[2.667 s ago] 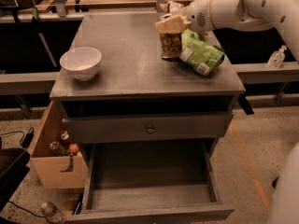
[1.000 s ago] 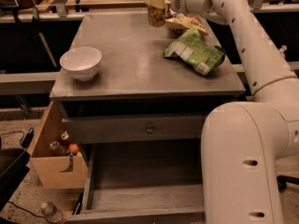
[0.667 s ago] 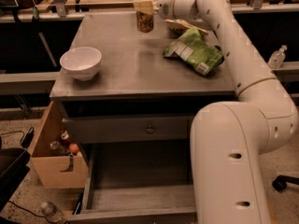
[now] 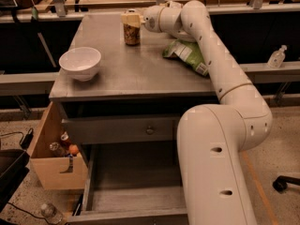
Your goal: Pick orange can from middle drawer and place on counter
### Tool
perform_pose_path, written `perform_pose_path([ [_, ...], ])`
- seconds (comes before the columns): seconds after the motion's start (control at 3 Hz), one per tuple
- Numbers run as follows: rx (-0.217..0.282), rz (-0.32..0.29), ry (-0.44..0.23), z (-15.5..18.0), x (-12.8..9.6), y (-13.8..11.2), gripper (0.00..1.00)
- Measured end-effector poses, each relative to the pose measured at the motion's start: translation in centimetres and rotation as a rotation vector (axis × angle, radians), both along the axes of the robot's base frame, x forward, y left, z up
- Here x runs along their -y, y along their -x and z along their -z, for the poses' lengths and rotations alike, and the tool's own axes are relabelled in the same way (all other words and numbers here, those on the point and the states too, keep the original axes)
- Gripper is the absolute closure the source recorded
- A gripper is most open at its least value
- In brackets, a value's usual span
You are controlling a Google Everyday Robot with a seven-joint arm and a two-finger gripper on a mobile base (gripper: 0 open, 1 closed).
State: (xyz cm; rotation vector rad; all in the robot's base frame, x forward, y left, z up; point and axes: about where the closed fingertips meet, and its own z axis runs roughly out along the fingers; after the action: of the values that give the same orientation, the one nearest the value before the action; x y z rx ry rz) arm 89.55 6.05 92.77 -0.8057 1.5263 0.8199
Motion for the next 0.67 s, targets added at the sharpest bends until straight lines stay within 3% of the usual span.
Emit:
perform_pose_path([
  [0.33, -0.004, -0.006, 0.000, 0.27, -0.45, -0.02, 0.83],
  [0.67, -0.006, -0.010, -0.001, 0.41, -0.83, 0.00, 0.59],
])
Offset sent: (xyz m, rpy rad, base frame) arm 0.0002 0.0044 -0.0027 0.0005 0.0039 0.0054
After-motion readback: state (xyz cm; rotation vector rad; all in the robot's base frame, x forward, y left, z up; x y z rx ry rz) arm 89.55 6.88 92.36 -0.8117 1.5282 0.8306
